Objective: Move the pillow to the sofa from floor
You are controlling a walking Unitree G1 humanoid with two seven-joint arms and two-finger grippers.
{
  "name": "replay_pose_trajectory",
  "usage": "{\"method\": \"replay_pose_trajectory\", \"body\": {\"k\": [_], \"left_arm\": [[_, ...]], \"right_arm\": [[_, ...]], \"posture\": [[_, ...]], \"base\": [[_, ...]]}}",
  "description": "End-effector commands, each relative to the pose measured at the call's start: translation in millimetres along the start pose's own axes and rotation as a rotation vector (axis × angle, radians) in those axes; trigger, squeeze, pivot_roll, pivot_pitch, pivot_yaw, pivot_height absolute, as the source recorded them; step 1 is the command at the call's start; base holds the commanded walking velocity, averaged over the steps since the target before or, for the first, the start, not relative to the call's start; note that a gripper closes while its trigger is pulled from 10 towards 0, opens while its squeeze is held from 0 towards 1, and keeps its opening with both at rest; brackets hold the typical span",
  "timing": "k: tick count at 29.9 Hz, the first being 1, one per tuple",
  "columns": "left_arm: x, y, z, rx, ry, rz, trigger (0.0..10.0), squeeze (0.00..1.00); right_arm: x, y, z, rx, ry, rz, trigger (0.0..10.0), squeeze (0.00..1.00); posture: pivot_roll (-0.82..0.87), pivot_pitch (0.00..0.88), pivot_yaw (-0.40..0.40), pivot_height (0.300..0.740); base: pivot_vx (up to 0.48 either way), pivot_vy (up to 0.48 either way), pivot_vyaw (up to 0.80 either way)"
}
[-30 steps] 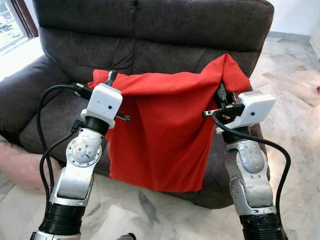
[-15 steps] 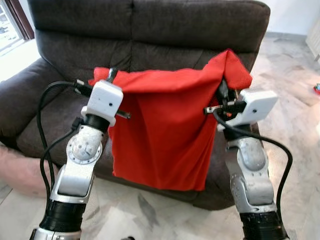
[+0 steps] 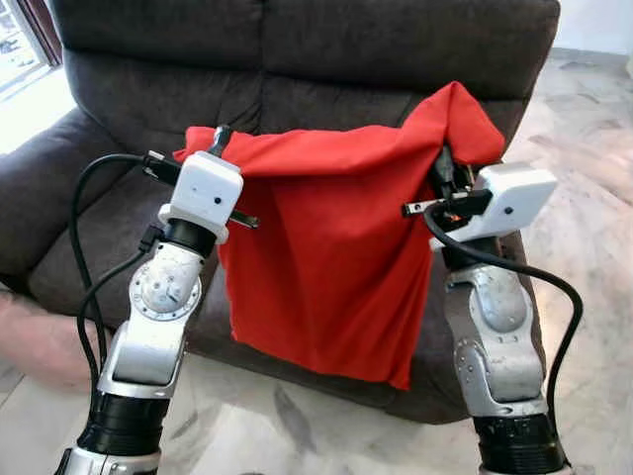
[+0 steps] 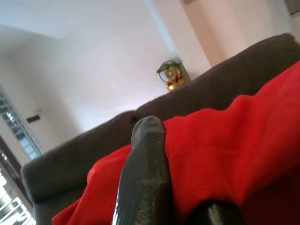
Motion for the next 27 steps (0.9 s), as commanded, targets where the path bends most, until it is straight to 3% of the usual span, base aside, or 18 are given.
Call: {"method": "replay_pose_trajectory", "body": {"k": [1, 27], "left_arm": [[30.6, 8.6, 2.7, 0.012, 0.001, -0.128, 10.0, 0.00], [34.3, 10.8, 5.2, 0.015, 0.007, -0.142, 10.0, 0.00]], "right_arm": [[26.3, 7.9, 2.6, 0.015, -0.013, -0.105, 10.0, 0.00], [30.7, 10.1, 3.3, 0.017, -0.003, -0.117, 10.0, 0.00]], "posture": [[0.06, 0.065, 0.007, 0.740], [0.06, 0.067, 0.005, 0.740]], "base": [[0.304, 0.000, 0.00], [0.313, 0.000, 0.00]]}}
Point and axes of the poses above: a point about 5 cm out from each wrist's last joint towards the gripper, its own y axis pointing out of the wrist towards the gripper, its own x axis along the axis of the wrist's last joint, z = x × y, the point moved 3 cm from there along y, pointing out of the wrist towards the gripper, and after that the axes turned 2 degrees about -y, right-handed, at the moved point
